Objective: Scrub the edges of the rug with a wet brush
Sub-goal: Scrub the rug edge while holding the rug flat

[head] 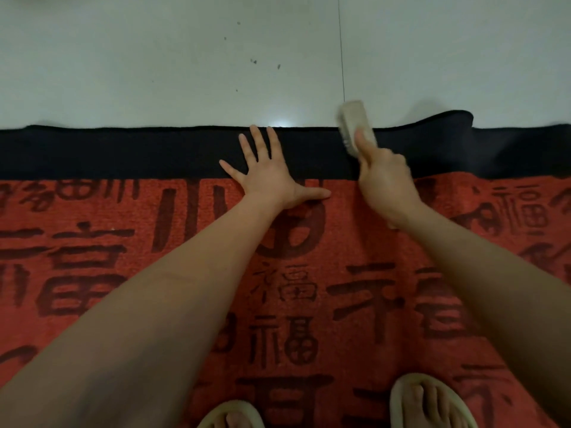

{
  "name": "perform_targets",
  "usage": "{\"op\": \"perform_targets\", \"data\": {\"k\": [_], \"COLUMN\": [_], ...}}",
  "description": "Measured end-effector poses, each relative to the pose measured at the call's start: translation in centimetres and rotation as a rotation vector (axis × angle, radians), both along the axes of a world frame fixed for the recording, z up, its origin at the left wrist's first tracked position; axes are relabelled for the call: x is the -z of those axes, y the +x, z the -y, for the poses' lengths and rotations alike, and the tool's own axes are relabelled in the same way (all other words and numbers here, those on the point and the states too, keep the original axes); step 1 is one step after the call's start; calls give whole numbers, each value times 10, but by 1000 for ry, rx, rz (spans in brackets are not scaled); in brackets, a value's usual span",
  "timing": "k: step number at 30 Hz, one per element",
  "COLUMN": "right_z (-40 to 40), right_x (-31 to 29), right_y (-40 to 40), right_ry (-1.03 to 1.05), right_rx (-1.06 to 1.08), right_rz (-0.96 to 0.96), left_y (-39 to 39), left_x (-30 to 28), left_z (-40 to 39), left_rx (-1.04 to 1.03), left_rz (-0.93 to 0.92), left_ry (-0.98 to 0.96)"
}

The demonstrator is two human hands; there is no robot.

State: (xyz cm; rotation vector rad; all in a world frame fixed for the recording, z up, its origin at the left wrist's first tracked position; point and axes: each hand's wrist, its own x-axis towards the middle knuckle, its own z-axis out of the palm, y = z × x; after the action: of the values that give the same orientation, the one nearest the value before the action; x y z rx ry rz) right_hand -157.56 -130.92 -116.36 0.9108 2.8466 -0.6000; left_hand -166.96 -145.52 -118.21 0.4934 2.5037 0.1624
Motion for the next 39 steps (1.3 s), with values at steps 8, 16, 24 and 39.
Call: {"op": "perform_targets", "data": {"k": [8,16,24,39], "right_z": [99,114,125,79], "right_x": [-6,-59,-8,-1], "right_y": [-34,-26,-37,-8], "right_ry": [-180,-108,-152,-79], "right_rx": [-133,-263,-358,-254], "right_rz": [-44,-36,15,0], "left_y": [-16,-18,-20,-24], "left_x": [-4,-9,0,-2], "left_z": [73,88,95,80], "left_rx": [-34,-95,-137,-186], "left_rz": [-64,20,-13,31], "left_ry": [-17,9,25,-49]}}
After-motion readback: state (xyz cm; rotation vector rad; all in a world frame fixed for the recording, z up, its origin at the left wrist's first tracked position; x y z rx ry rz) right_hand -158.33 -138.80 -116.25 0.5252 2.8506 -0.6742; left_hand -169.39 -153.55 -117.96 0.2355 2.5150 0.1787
